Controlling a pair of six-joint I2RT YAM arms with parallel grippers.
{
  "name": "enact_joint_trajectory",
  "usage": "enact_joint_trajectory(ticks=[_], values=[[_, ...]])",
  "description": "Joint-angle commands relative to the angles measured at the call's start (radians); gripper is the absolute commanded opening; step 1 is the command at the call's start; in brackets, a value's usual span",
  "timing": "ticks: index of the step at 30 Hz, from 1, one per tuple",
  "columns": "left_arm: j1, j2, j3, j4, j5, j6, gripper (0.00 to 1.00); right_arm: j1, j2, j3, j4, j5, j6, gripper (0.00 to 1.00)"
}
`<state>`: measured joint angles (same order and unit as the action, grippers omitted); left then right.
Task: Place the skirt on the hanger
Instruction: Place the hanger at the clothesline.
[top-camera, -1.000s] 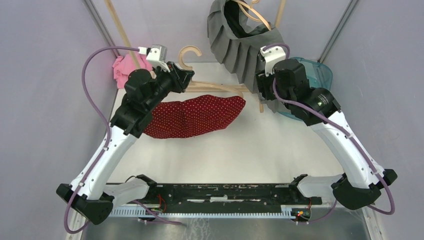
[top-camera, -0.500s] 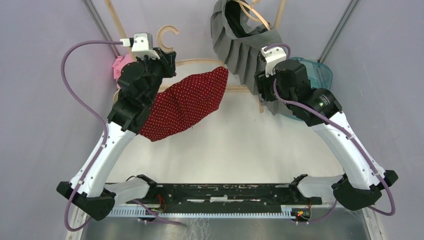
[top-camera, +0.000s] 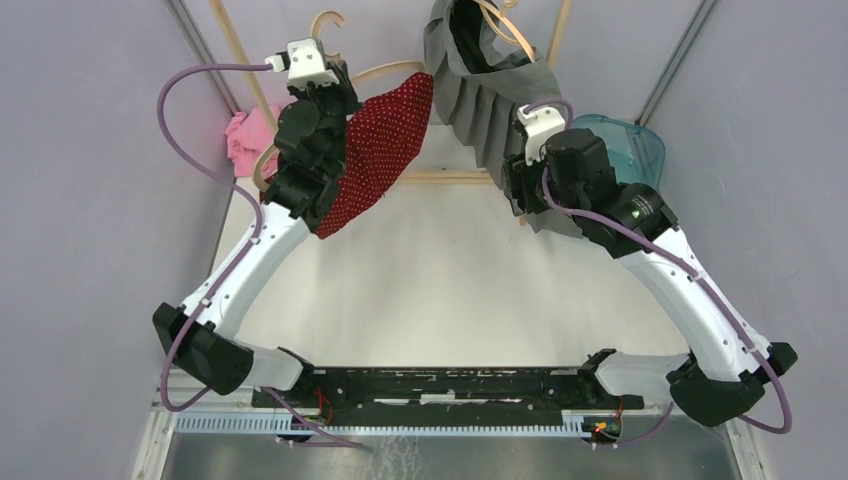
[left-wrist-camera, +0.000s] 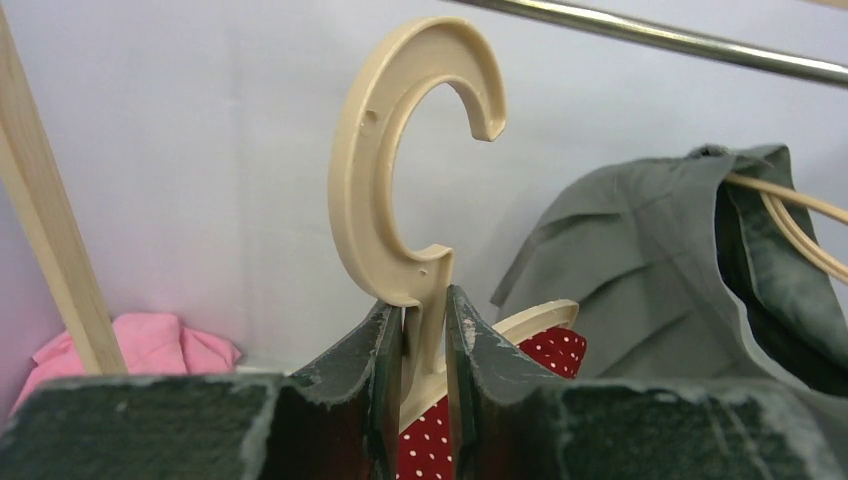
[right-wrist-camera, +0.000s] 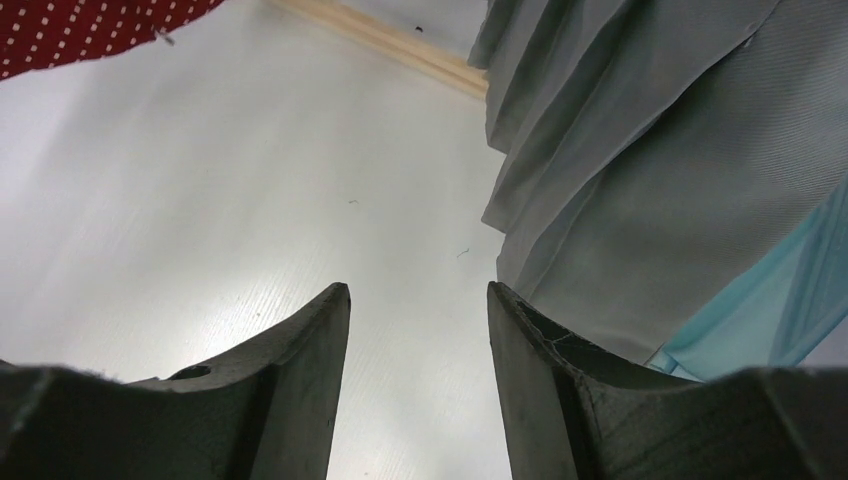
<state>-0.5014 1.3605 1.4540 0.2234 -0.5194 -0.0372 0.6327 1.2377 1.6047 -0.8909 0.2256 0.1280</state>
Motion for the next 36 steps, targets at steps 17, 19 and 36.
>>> enact_joint_trajectory(ticks=[17, 19, 36], values=[[-0.004, 0.297, 0.214, 0.619, -0.087, 0.246, 0.03, -0.005, -0.035, -0.262, 0.218, -0.169, 0.08, 0.58], [-0.003, 0.316, 0.229, 0.643, -0.078, 0.263, 0.03, -0.005, -0.034, -0.279, 0.233, -0.188, 0.09, 0.58], [-0.004, 0.353, 0.239, 0.732, -0.06, 0.27, 0.03, -0.005, -0.017, -0.308, 0.262, -0.219, 0.094, 0.57]])
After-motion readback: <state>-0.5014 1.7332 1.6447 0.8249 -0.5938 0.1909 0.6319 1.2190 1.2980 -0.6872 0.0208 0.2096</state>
